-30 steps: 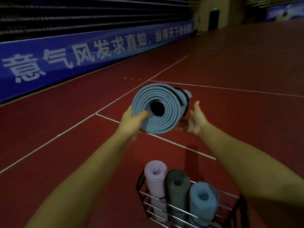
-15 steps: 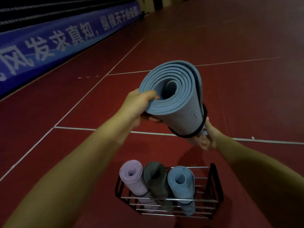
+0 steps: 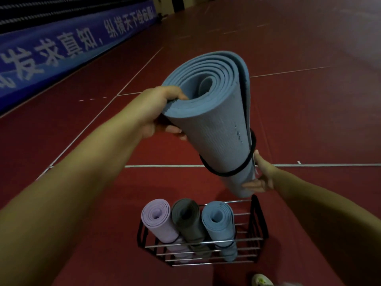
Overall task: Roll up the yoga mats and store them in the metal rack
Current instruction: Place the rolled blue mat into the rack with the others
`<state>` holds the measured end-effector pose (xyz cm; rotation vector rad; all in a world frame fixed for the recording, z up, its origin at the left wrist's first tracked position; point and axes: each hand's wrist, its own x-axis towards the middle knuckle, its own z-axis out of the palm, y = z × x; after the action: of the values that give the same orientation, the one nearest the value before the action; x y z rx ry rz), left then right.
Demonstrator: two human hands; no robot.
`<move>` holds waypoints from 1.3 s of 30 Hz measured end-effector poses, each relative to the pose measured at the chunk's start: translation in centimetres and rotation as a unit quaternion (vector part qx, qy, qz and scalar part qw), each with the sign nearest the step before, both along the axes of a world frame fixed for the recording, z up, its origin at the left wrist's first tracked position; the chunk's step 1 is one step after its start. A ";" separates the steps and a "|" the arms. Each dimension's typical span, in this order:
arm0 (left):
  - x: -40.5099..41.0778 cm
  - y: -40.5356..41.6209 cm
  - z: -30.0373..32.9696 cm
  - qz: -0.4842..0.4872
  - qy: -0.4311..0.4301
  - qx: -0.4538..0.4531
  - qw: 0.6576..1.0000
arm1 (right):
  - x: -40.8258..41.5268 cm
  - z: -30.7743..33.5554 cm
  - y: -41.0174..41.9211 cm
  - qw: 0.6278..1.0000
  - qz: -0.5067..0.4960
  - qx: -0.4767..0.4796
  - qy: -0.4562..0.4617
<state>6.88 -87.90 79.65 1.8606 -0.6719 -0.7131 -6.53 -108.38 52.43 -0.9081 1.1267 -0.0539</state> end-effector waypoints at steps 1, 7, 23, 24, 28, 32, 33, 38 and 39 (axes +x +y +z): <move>0.0 0.1 0.6 -0.005 -0.009 0.006 1.000 | -0.2 0.1 0.5 1.000 0.020 -0.013 0.001; -0.5 0.7 2.6 -0.060 -0.037 0.041 0.997 | -1.0 -1.0 2.6 0.995 0.083 -0.056 0.024; -1.6 -1.6 0.0 -0.086 -0.007 0.046 0.995 | -2.7 -4.3 0.9 0.997 0.025 -0.059 0.032; -1.5 -1.7 -0.5 -0.086 -0.006 0.055 0.995 | -2.7 -5.0 1.2 0.998 0.025 -0.052 0.033; -1.0 -2.2 -0.9 -0.090 -0.006 0.075 0.993 | -1.9 -7.2 1.7 0.999 -0.001 -0.037 0.025; -0.5 -3.3 -1.1 -0.079 -0.015 0.094 0.992 | -1.3 -8.7 0.8 0.999 0.002 -0.013 0.046; -0.4 -3.7 -1.3 -0.078 -0.016 0.104 0.991 | -1.3 -9.1 0.7 0.999 0.000 0.000 0.050; 0.2 -5.7 -2.2 -0.069 -0.021 0.134 0.988 | -0.8 -10.5 0.8 0.998 -0.027 0.030 0.050; 0.4 -6.2 -2.1 -0.066 -0.025 0.136 0.988 | -0.7 -10.6 0.6 0.998 -0.025 0.032 0.043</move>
<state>7.29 -94.06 77.57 2.1029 -0.7664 -0.8825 -7.19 -107.77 41.83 -0.8309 1.2255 -0.0190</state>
